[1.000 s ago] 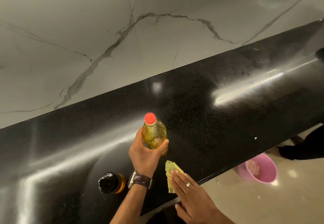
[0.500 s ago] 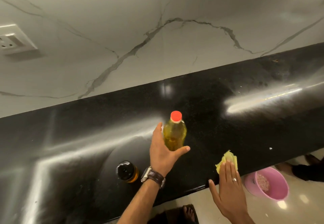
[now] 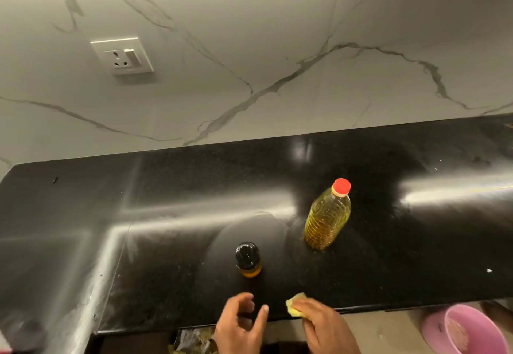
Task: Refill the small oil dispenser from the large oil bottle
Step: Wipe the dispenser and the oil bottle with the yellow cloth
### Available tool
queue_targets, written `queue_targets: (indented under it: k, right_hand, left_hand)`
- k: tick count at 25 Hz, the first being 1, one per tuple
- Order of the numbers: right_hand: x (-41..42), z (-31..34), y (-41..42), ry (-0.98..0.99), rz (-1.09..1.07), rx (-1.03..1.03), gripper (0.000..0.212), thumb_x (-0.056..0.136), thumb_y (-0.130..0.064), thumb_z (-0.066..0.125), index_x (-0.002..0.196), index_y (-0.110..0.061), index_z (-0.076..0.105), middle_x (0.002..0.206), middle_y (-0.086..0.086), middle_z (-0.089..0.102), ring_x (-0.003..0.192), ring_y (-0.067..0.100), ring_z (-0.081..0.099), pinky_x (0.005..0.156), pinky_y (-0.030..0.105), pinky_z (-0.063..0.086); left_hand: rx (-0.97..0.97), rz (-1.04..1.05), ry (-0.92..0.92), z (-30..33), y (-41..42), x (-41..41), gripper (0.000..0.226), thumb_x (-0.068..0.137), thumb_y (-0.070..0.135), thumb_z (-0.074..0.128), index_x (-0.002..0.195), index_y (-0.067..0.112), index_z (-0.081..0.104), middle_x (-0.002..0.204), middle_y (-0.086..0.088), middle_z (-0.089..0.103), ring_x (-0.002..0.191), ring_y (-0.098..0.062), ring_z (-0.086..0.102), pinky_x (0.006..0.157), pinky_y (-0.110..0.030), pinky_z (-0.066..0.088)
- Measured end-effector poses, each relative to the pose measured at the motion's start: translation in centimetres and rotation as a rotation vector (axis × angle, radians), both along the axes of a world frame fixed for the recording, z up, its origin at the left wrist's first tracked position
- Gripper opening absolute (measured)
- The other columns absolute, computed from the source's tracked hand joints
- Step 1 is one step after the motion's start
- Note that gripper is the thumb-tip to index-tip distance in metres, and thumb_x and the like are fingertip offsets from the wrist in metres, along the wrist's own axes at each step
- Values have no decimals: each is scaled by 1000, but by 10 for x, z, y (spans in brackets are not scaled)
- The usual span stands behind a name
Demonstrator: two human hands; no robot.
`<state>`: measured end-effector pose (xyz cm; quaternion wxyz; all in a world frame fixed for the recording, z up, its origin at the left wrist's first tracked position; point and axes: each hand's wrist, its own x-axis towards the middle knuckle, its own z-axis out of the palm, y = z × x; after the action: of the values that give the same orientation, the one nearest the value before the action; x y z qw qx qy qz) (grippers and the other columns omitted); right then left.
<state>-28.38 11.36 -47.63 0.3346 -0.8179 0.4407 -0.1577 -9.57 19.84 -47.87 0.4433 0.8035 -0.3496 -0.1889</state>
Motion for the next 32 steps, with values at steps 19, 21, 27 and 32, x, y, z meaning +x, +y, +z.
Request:
queue_targets:
  k: [19, 21, 27, 32]
  right_hand:
    - [128, 97, -65, 34, 100, -358, 26, 97, -29, 55, 117, -25, 72, 113, -10, 69, 100, 5, 64, 89, 27, 57]
    - [126, 94, -56, 18, 129, -215, 39, 96, -31, 59, 134, -25, 67, 122, -11, 69, 107, 3, 65, 96, 22, 55]
    - [128, 86, -65, 98, 46, -200, 39, 94, -25, 73, 133, -27, 70, 109, -10, 72, 98, 5, 65, 90, 16, 51]
    - [119, 74, -50, 134, -21, -210, 14, 97, -21, 71, 107, -19, 81, 91, -8, 63, 80, 7, 61, 72, 21, 54]
  left_hand:
    - [-204, -97, 55, 17, -64, 60, 43, 72, 45, 80, 113, 36, 76, 111, 22, 74, 105, 0, 68, 88, -36, 59]
    - [-198, -99, 29, 16, -65, 63, 40, 73, 45, 76, 113, 39, 75, 111, 24, 73, 105, 3, 66, 87, -34, 59]
    - [-198, -170, -56, 15, -65, 68, 53, 68, 45, 79, 120, 39, 72, 118, 25, 70, 113, 5, 62, 94, -28, 57]
    - [-221, -208, -115, 13, -64, 71, 59, 72, 56, 75, 126, 32, 72, 128, 13, 71, 122, -5, 63, 103, -37, 55]
